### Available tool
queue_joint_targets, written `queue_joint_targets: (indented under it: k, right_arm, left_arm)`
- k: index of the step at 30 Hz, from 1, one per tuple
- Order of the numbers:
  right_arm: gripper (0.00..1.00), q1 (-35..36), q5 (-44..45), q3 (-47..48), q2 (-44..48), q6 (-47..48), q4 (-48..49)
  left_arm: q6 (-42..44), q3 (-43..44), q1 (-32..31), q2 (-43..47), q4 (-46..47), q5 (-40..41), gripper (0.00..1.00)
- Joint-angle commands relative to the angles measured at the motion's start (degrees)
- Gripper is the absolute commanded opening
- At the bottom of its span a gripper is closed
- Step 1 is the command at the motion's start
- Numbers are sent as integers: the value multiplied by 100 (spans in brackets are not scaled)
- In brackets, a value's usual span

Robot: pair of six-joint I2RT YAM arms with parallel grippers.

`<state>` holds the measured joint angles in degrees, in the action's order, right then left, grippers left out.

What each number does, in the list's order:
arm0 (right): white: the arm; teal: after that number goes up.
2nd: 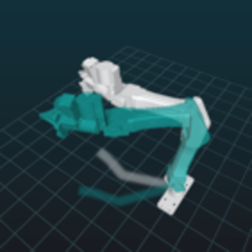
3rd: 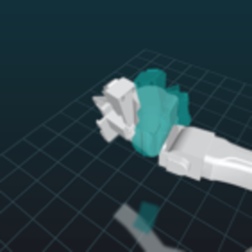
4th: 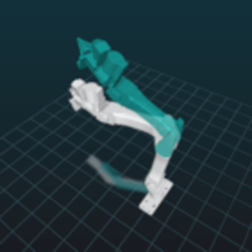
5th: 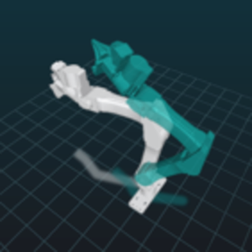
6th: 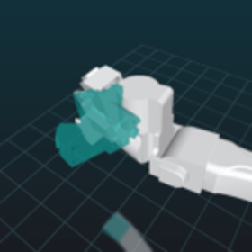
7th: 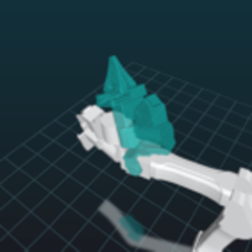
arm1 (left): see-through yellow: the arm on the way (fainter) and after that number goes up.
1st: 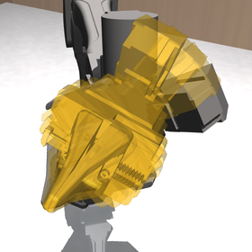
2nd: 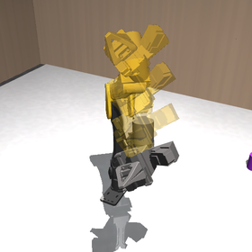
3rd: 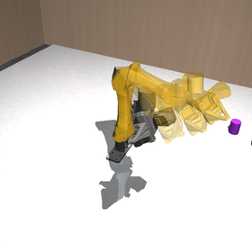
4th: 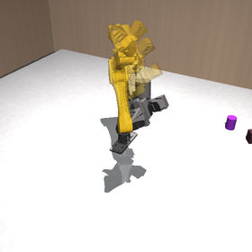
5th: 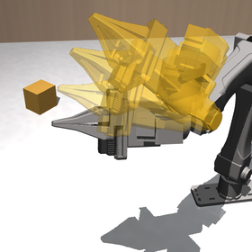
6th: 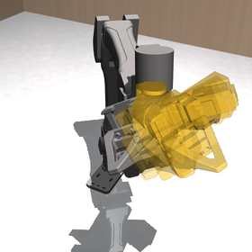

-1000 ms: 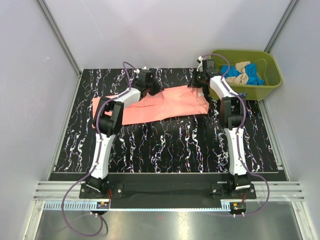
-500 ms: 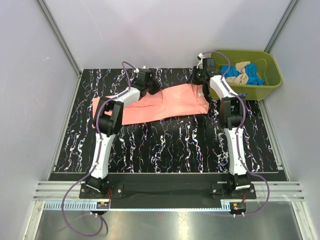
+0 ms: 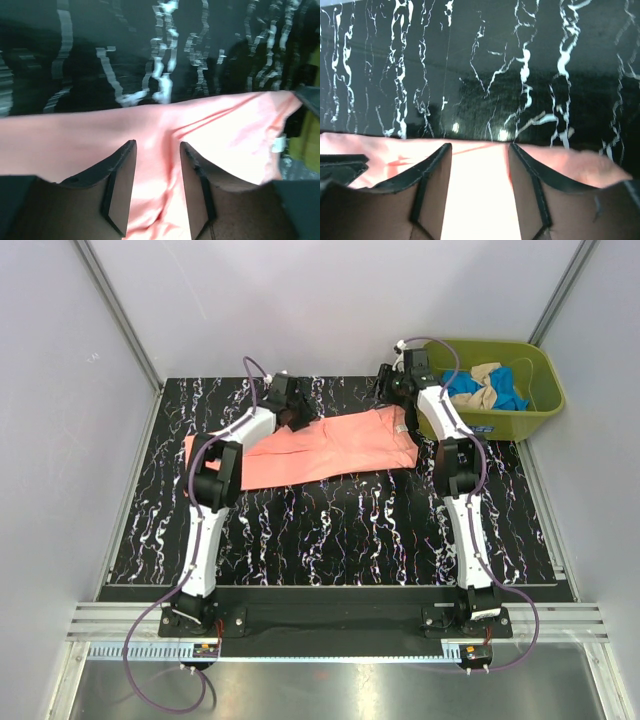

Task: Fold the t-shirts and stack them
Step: Fold the tshirt

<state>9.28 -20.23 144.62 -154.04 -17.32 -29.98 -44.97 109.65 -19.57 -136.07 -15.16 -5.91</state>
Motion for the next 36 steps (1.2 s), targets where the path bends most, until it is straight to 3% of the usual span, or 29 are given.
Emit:
queue_joint_targets:
  k: [1,5,10,13,18,21,23,25,30,36]
  right_arm:
    - [59,48,326,-47,934,-175,-543]
    - [60,240,695,-320,1472,-411,-1263]
    - [64,601,1714,-1294,2183,-1315,-1845]
    - [70,882,2136,-1770,2378,-2107,-1993]
    - [69,1304,2610,-1972,2273,-3302,-2258]
    - [70,1419,2620,-1999,2010,-4075,-2337]
    - [71,1436,2559,-2069,1834,-4567,-2250]
    - [73,1524,2568,-1956,1676,-4684,-2215]
    - [74,1682,2515,-1349,1376,-4350,-2320]
    - [74,1691,2357,-1901,1867,-3929,-1855]
  left_arm:
    - [882,382,225,879,-845,564,45]
    - [1515,190,664,1451,-1813,739,48]
    - [2220,-915,1446,2048,-3078,714,51]
    - [2545,-1944,1666,2540,-3160,898,53]
    - [2327,-3351,2131,3462,-2747,786,53]
    - [2291,-3520,2291,3858,-2703,889,54]
    - [2343,-3529,2300,3965,-2659,1065,64]
    - [2361,-3494,2344,3939,-2624,1206,66]
    - [2379,-3572,2441,3667,-2344,1110,56]
    - [2011,-3765,2818,3009,-2299,707,35]
